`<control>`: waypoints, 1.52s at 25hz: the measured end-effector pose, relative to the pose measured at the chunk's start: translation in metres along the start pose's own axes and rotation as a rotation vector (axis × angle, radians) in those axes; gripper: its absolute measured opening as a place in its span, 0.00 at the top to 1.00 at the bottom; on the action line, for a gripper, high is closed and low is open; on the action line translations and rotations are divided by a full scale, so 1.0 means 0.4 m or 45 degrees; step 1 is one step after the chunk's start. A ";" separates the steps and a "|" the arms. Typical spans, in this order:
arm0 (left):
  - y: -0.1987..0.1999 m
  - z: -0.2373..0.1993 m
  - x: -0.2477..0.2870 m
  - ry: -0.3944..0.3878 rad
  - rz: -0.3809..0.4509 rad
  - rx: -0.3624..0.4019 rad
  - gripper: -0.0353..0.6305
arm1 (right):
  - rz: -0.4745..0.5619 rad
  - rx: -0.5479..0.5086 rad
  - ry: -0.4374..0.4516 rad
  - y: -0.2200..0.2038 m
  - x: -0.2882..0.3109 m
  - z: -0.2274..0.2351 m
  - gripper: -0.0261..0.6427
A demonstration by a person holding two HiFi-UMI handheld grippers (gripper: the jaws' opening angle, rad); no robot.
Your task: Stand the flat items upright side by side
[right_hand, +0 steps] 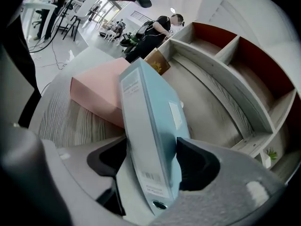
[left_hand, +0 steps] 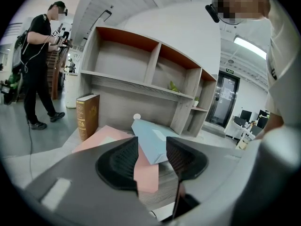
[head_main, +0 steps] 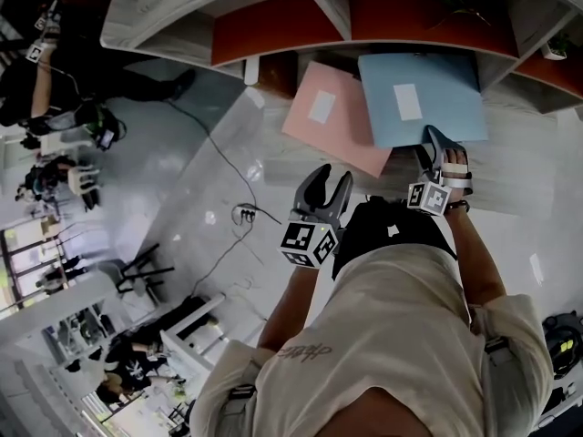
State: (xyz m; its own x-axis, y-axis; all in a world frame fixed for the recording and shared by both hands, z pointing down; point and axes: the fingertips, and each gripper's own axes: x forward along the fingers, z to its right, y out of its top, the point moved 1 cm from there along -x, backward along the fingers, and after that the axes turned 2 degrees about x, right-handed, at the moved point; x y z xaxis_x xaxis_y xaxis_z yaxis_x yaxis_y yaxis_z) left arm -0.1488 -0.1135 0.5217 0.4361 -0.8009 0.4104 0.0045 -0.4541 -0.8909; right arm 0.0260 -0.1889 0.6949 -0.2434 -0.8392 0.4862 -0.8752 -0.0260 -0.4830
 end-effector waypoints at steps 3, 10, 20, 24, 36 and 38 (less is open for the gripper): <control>-0.005 0.002 -0.003 -0.002 -0.003 0.001 0.64 | -0.001 0.023 -0.029 0.000 0.008 -0.001 0.47; 0.000 0.022 -0.004 -0.025 0.010 0.014 0.64 | 0.001 0.157 -0.064 0.021 0.028 0.010 0.47; 0.009 0.027 -0.027 -0.032 0.061 0.030 0.65 | 0.092 0.331 -0.018 0.038 -0.009 0.040 0.48; 0.015 0.026 -0.028 -0.041 0.079 0.037 0.65 | 0.154 0.460 -0.007 0.050 -0.041 0.070 0.48; 0.034 0.058 -0.015 -0.095 0.124 0.071 0.65 | 0.305 0.816 -0.041 0.038 -0.113 0.180 0.48; 0.039 0.061 -0.005 -0.112 0.125 0.077 0.65 | 0.322 0.870 -0.036 0.031 -0.124 0.193 0.48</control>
State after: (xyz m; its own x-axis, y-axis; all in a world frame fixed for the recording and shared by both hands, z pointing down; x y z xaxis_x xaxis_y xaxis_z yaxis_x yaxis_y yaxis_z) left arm -0.1277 -0.1094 0.5023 0.5142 -0.8019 0.3042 0.0106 -0.3487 -0.9372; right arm 0.0595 -0.1895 0.6084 -0.3847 -0.8779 0.2850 -0.3352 -0.1548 -0.9293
